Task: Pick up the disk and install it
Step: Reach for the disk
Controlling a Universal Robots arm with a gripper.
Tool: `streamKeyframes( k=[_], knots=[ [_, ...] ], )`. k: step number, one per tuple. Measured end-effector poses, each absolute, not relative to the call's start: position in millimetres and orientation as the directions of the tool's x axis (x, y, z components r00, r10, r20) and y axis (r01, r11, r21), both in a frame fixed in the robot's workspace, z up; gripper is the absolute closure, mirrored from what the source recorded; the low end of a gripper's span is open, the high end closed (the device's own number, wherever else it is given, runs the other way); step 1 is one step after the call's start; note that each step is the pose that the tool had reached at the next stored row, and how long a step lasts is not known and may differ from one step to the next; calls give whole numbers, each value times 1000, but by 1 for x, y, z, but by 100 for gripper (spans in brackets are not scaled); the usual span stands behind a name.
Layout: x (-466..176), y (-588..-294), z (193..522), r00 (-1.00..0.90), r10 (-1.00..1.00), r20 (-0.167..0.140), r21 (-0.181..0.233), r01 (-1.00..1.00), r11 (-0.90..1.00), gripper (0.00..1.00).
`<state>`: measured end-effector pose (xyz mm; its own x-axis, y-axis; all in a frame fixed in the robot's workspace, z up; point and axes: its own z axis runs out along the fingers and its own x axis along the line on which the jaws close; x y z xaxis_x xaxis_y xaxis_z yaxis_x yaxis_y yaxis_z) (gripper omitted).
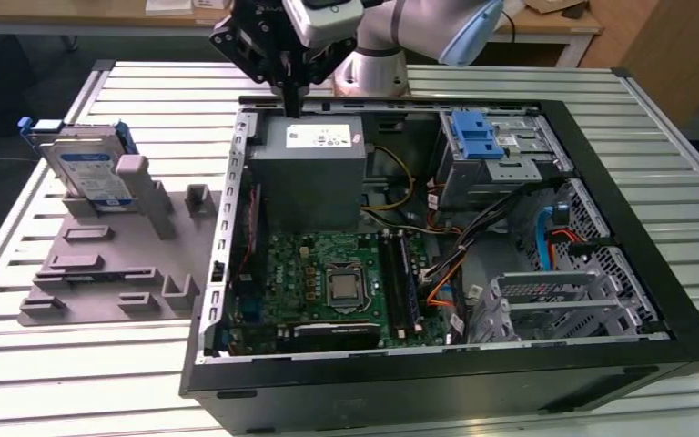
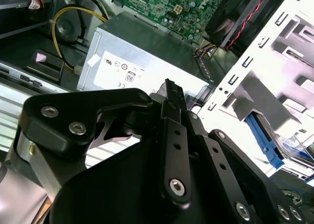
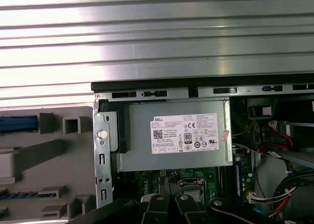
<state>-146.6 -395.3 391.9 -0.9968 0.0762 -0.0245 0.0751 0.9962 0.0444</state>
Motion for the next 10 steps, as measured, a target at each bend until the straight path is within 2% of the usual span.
streamKeyframes(
  k=[10],
  knots=[
    [-148, -395, 392, -997, 76, -24, 44, 75, 996, 89]
  ],
)
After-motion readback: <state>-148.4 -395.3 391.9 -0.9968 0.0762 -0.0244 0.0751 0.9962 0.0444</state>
